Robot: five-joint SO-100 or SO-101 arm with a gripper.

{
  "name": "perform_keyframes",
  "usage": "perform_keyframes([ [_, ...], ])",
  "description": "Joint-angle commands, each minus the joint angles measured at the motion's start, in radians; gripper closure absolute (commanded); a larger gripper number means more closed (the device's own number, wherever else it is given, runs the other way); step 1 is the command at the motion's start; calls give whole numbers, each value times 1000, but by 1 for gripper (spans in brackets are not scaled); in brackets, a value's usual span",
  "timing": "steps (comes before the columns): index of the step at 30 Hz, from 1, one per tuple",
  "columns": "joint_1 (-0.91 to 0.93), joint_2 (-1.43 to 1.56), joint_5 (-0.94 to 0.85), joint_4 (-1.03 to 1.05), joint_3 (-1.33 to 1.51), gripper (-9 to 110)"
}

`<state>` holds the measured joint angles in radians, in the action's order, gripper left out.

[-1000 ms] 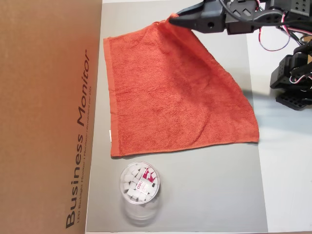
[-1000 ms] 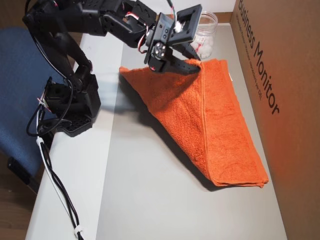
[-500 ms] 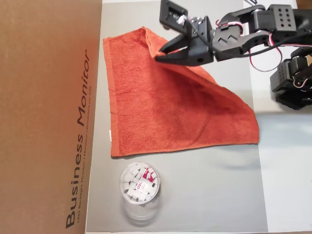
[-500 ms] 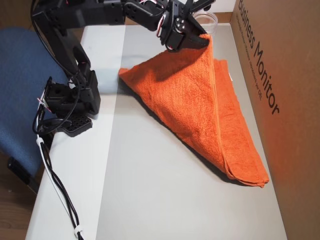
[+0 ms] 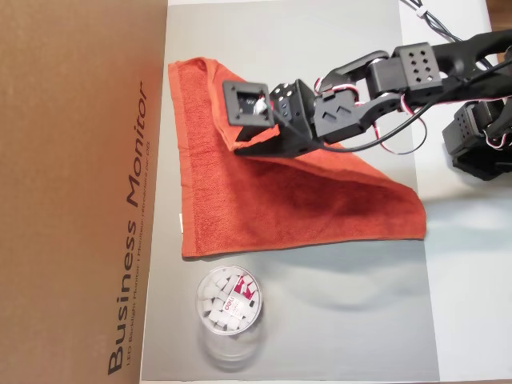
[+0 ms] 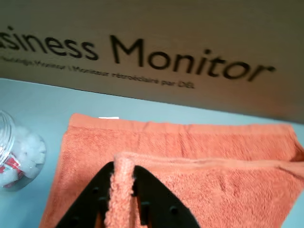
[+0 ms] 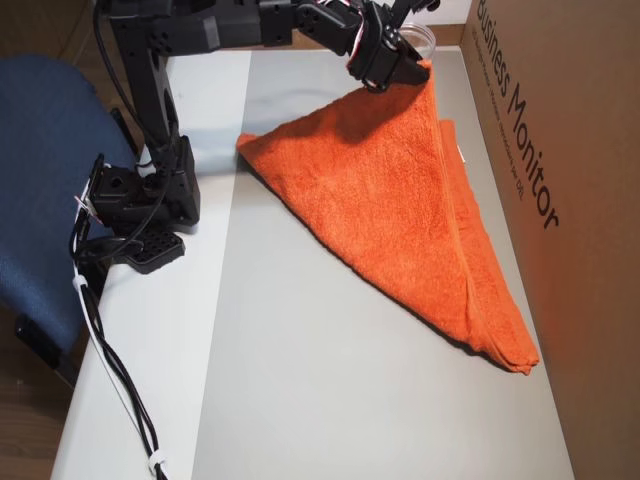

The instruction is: Fold the blanket.

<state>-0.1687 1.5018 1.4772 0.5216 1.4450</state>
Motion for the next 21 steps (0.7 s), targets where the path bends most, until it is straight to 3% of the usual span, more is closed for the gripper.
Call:
perform_keyframes([
  [1, -31, -35, -52, -18, -123, 102],
  [6, -71, -137, -115, -26, -227, 102],
  [13, -95, -270, -216, -265, -255, 102],
  [21, -106, -394, -235, -351, -255, 102],
])
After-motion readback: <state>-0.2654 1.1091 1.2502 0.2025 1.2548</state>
